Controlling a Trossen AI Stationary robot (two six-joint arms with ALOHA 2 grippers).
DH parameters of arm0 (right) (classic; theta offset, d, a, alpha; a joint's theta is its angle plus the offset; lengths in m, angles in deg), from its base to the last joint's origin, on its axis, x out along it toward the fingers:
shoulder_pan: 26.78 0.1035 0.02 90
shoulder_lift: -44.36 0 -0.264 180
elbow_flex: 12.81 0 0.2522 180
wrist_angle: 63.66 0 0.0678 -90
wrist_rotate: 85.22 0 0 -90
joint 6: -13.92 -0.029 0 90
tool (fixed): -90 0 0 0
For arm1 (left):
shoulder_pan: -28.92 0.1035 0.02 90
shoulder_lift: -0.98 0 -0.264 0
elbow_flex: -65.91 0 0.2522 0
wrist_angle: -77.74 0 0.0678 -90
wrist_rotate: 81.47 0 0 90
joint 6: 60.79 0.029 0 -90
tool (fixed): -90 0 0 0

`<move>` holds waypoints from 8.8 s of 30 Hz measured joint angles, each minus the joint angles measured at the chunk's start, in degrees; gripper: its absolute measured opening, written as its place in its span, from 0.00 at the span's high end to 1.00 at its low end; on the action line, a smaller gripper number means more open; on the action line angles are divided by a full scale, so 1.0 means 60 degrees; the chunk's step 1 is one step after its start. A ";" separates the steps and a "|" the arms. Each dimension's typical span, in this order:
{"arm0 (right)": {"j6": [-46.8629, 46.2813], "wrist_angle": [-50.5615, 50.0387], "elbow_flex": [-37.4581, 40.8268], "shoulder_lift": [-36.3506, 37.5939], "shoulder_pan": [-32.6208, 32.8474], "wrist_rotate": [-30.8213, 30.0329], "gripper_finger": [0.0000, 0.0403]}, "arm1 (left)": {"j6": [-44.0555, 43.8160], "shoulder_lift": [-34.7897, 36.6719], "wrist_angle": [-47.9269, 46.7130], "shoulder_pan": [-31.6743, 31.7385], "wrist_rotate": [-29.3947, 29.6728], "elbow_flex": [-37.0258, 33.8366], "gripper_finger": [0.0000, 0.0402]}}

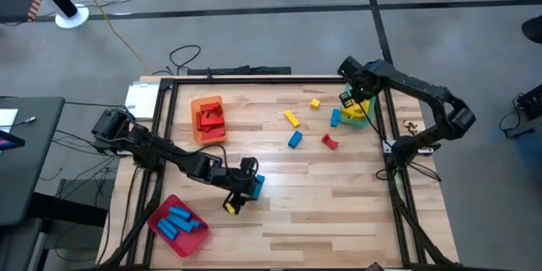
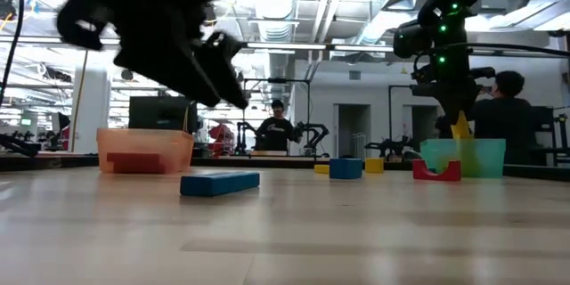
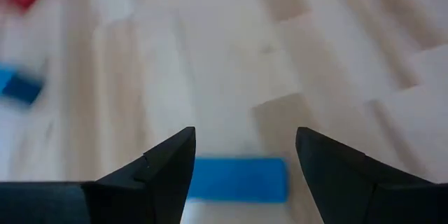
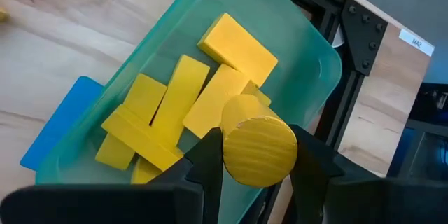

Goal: Sort blocks
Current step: Put the yellow wooden block into the green bin, then put the blue wooden block into the red bin, then put the yellow wooden block into the green bin

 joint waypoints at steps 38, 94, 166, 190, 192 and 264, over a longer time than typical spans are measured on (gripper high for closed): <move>0.0175 0.0116 0.0004 -0.0018 0.0002 0.0271 0.40 | -0.4748 -0.1842 -0.0890 0.0229 0.1271 0.0510 0.40; -0.0207 0.0288 0.0007 0.0004 0.2915 -0.0789 0.34 | -0.1439 -0.1515 -0.2914 -0.0132 0.1982 0.0484 0.47; -0.0295 0.7180 0.0007 0.0004 0.9310 0.0311 0.34 | -0.4588 0.5125 -0.8818 -0.2263 -0.0769 0.0699 0.70; -0.0526 0.9787 0.0004 -0.2197 0.9632 0.0177 0.34 | -0.9052 0.4354 -0.6488 -0.7344 -0.0168 -0.0416 0.69; -0.0619 0.9569 0.0004 -0.2193 0.9527 -0.0023 0.34 | -0.9176 0.4178 -0.6058 -0.7463 -0.0154 -0.0668 0.66; -0.0218 0.7207 -0.0351 -0.4230 0.3970 0.2362 0.34 | -0.7938 0.6462 -0.6660 -0.7851 0.3631 -0.1351 0.38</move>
